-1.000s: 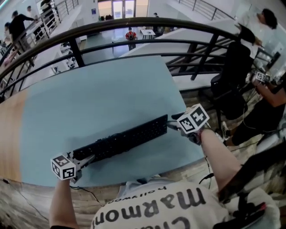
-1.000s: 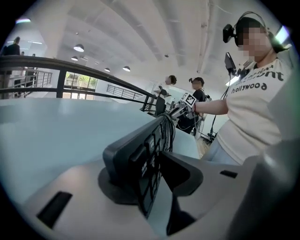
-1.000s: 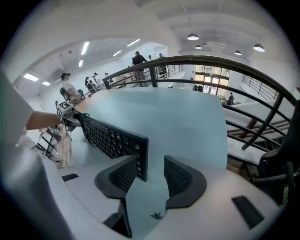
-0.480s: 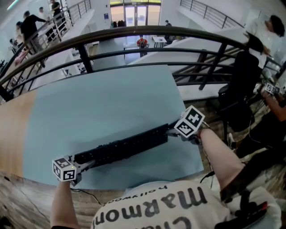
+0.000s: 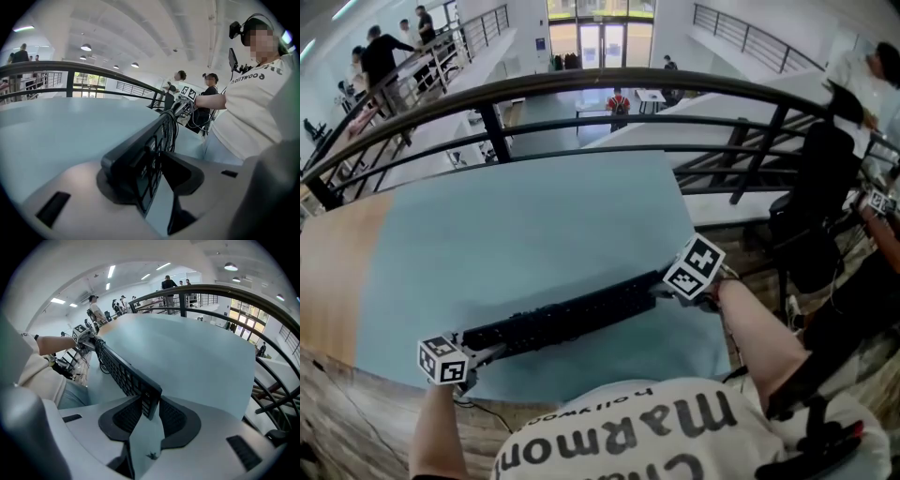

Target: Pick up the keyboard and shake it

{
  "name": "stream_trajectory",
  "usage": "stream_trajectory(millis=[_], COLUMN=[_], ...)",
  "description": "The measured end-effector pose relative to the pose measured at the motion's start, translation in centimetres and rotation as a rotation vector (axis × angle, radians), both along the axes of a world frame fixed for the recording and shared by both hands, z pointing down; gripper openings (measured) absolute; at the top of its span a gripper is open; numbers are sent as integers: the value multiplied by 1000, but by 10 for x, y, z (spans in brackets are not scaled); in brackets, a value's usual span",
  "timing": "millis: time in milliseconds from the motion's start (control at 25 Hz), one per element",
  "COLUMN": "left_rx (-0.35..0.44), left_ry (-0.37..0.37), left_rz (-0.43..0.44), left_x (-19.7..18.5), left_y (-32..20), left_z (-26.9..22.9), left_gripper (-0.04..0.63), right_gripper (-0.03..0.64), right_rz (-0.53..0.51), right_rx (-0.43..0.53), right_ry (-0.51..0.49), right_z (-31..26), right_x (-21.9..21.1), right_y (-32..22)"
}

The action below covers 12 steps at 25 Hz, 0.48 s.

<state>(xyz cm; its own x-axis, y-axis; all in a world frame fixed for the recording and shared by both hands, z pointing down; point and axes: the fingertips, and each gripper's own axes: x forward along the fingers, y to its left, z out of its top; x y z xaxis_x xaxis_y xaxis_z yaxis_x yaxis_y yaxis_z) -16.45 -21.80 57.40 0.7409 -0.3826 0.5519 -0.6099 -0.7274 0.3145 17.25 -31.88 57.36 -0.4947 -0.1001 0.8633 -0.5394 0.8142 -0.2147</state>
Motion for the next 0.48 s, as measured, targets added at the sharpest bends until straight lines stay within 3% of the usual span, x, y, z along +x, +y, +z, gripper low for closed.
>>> stream_trajectory(millis=[320,480], left_rx=[68,202], left_ry=[-57,-96], left_rz=[-18,-30], left_x=[-12,-22], left_y=[-25,-40], left_z=[-24,-57], left_gripper=[164,164], right_gripper=[132,132], right_rz=[53,104], right_rx=[80,182], right_ry=[26,-18], right_z=[-10,-43], right_x=[-12,-23], right_y=[-25,-45])
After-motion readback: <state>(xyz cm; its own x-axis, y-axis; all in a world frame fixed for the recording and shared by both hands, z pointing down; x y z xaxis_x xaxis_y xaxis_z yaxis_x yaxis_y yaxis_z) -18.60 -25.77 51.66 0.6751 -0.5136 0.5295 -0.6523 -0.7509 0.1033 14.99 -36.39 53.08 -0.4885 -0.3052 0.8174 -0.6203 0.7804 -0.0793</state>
